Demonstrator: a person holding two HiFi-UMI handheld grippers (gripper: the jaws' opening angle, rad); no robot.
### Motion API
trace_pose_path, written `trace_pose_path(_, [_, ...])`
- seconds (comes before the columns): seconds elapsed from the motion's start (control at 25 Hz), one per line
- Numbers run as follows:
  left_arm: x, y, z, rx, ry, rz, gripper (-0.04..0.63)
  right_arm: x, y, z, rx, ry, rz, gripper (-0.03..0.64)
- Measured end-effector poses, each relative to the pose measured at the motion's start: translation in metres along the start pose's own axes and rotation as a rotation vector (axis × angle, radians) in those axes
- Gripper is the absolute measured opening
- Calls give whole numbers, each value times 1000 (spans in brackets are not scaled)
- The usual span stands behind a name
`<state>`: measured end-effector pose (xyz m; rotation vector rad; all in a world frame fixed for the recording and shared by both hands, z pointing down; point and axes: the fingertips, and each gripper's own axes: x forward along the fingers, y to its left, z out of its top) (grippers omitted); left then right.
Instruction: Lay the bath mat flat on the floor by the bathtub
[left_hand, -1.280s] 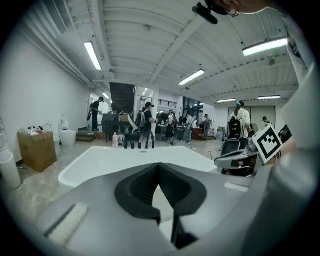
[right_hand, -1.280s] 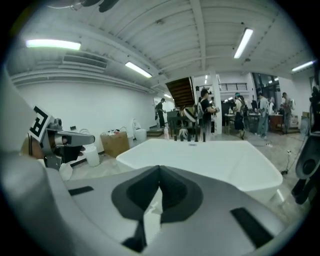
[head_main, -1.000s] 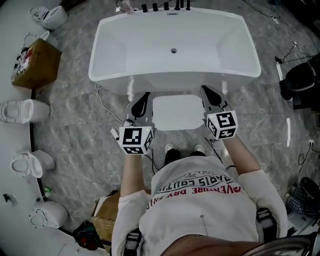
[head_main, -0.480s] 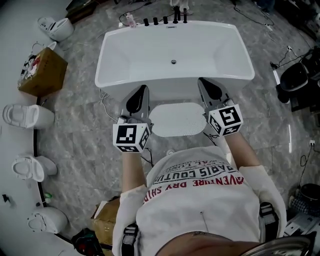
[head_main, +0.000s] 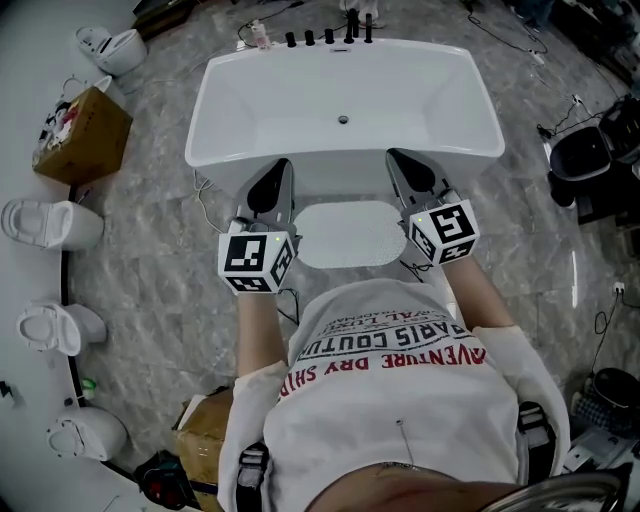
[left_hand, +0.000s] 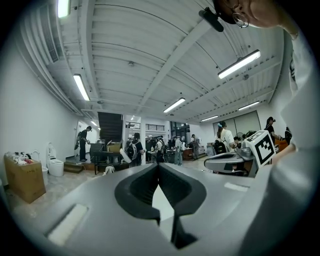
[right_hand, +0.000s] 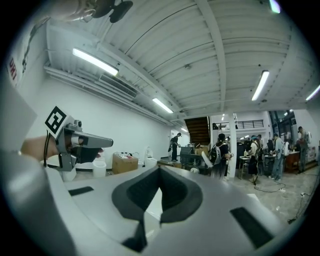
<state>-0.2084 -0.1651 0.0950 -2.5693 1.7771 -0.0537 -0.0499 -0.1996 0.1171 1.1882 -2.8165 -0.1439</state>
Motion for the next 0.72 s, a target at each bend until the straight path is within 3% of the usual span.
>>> trace_pose_path(0.72, [5, -3, -16, -16, 46, 36, 12, -13, -11, -13, -5, 15, -27, 8])
